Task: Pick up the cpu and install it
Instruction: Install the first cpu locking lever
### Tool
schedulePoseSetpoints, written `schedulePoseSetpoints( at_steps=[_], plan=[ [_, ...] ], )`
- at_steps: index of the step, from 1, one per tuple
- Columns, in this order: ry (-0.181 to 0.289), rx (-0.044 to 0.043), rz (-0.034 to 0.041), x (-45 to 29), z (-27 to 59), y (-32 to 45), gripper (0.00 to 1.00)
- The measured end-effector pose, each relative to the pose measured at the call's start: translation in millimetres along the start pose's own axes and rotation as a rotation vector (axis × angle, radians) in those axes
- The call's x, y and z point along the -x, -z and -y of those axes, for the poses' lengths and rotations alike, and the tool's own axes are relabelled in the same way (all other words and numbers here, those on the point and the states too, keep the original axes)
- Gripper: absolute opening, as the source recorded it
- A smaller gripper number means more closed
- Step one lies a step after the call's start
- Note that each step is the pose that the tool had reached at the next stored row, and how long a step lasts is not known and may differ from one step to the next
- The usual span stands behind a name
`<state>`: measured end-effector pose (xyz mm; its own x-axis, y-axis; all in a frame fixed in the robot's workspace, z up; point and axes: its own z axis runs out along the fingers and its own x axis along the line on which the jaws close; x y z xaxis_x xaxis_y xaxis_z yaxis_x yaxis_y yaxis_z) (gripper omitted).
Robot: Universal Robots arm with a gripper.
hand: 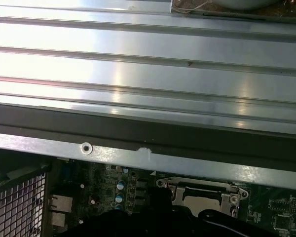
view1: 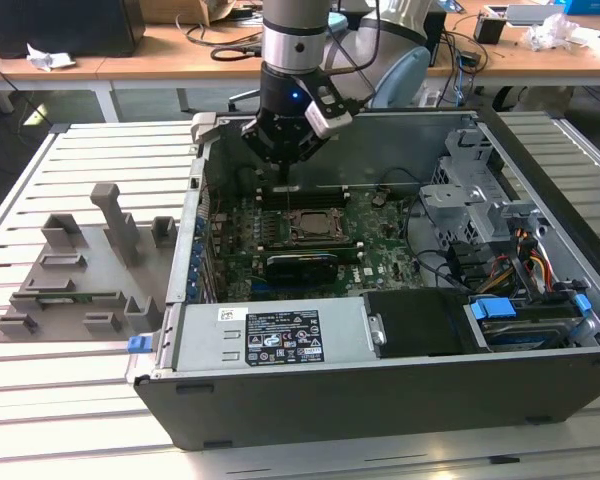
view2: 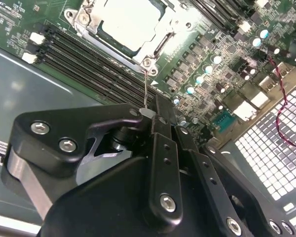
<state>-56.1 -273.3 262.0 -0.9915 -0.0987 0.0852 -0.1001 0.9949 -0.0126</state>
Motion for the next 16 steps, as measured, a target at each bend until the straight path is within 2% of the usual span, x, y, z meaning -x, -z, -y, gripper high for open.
schedulePoseSetpoints(
  at_steps=[2,12,16],
  plan=[
    [0.000,0.0001,-0.0007,3.9,0.4,0.2,0.11],
    [0.000,0.0000,-0.0009,13.4,1.4,0.4,0.11],
    [0.000,0.0000,-0.0009,13.4,1.4,0.4,0.11]
  ],
)
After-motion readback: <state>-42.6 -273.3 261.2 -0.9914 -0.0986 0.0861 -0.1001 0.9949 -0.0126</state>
